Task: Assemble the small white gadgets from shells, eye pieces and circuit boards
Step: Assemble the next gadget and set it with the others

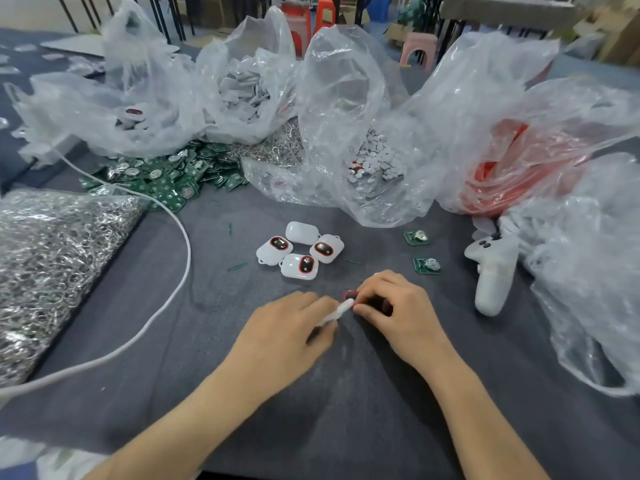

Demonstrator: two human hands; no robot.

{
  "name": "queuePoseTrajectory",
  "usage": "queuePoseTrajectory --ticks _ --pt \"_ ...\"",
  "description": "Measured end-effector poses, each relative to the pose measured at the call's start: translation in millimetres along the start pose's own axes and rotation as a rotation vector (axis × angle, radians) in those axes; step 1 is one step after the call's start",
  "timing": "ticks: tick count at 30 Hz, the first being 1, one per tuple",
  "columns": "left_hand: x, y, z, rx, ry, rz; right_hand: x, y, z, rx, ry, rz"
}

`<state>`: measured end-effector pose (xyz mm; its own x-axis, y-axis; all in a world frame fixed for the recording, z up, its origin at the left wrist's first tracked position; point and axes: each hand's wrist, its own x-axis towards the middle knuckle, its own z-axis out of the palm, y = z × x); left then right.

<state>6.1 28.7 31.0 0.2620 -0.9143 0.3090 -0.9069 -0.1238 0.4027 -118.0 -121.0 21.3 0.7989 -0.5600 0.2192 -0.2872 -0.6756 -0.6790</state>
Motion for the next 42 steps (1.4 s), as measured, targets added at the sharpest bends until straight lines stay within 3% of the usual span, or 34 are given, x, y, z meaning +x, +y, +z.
queuePoseTrajectory --ticks 2,4,6,8,12,13,15,17,19,21,25,30,42 --pt "5.7 -3.4 -4.0 -0.244 0.02 -0.21 -0.4 -1.4 0.7 0.06 0.053 0.041" --pt "11.7 -0.2 -6.1 -0.678 -0.018 -0.507 -1.4 -3.6 0.5 0.167 0.123 0.095" --pt "14.6 2.2 -4.5 -0.872 -0.078 -0.652 -3.1 -5.3 -1.5 0.285 0.16 0.14" --pt "13.4 4.2 -2.7 -0.732 -0.113 -0.601 -4.4 -6.4 -3.5 0.354 0.169 0.154" --pt "10.3 -4.3 -13.3 0.061 -0.183 -0.439 -4.5 -6.1 -3.3 0.342 0.17 0.135" --pt "12.7 -8.1 -17.6 0.16 -0.148 -0.399 -3.9 -5.9 -3.2 0.332 0.173 0.13" --pt "19.0 -14.5 -27.4 0.112 -0.18 -0.252 -2.5 -4.8 -3.2 0.314 0.177 0.12" --pt "28.1 -20.2 -28.0 0.006 -0.429 -0.028 -2.4 -4.2 -2.9 0.307 0.179 0.108" --pt "37.9 -21.9 -23.9 0.018 -0.558 0.109 -3.4 -3.9 -2.1 0.31 0.18 0.102" --pt "42.2 -24.4 -15.3 -0.03 -0.522 0.08 -4.1 -4.6 -1.5 0.331 0.175 0.112" --pt "36.9 -12.6 6.5 -0.122 -0.221 -0.14 -4.7 -5.4 -2.2 0.369 0.127 0.137" --pt "26.4 1.8 29.1 -0.125 0.054 -0.22 -4.6 -4.7 -0.3 0.124 0.116 0.078" --pt "22.0 -0.4 31.5 -0.138 0.096 -0.182 -0.3 -9.5 6.8 0.003 0.157 0.025"
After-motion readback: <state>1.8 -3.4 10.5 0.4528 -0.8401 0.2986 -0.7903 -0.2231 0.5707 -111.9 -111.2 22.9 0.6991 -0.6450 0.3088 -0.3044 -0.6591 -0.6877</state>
